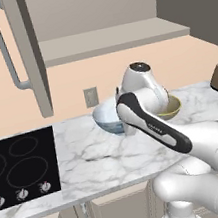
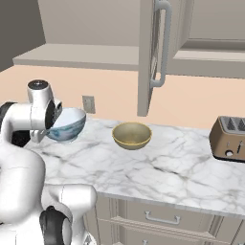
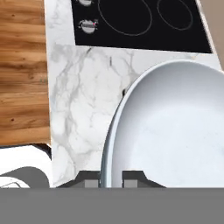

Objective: Open the cabinet. Pick the bowls from the counter and place them in the cabinet. Then close the cabinet.

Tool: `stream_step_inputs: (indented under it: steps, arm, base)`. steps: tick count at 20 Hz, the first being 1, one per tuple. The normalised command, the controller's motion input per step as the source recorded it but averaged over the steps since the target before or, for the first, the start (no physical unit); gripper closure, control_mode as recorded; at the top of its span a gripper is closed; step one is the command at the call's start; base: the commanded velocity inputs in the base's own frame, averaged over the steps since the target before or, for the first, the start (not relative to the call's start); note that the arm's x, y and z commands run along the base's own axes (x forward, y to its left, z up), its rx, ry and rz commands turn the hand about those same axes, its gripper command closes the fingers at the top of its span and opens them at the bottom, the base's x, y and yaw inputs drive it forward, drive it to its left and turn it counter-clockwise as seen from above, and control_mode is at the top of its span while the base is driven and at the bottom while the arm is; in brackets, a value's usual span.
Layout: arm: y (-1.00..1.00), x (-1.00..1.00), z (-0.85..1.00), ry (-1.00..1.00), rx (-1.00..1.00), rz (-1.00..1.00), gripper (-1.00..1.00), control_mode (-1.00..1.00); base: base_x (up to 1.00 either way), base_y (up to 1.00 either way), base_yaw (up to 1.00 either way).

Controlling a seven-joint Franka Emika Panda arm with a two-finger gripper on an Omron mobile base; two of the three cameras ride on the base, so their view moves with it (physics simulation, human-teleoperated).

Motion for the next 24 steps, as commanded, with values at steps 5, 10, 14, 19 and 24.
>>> stream_step_inputs:
  steps: [5,10,14,19,24]
  arm:
    - [0.0,-1.0,0.64,0.04,-0.24,0.23,1.0,-1.0]
    - [0.0,-1.0,0.71,-0.22,-0.05,0.17,1.0,-1.0]
    - [-0.03,-1.0,0.72,-0.32,0.03,0.05,1.0,-1.0]
    - [-0.12,-1.0,0.67,-0.32,0.16,0.0,1.0,-1.0]
    - [-0.39,-0.83,0.94,-0.14,0.26,0.0,1.0,-1.0]
  base:
    - [0.0,0.0,0.0]
    - [0.0,0.0,0.0]
    - [0.0,0.0,0.0]
    - [0.0,0.0,0.0]
    - [0.0,0.0,0.0]
